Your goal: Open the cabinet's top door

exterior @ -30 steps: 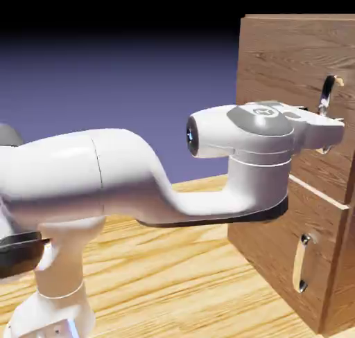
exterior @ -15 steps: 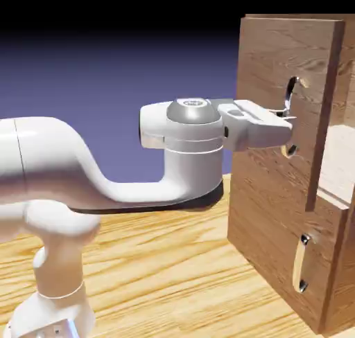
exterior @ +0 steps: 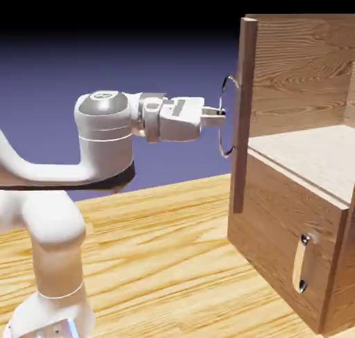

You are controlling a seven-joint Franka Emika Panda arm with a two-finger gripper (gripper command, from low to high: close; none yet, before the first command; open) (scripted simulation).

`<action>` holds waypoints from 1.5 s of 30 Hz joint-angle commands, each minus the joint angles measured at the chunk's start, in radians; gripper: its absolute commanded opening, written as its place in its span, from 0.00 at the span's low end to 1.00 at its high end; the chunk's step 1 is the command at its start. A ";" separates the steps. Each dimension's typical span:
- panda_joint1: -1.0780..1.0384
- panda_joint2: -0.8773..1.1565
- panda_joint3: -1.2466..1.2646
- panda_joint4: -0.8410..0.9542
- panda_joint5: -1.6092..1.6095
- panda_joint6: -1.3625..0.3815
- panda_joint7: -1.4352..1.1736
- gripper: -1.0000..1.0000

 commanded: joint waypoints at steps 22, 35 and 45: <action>0.006 -0.228 0.791 -0.093 0.847 -0.545 -0.156 0.00; -0.154 -0.046 1.261 0.206 1.233 -0.960 -0.114 0.00; -0.476 0.050 1.517 0.568 1.399 -1.265 -0.123 0.00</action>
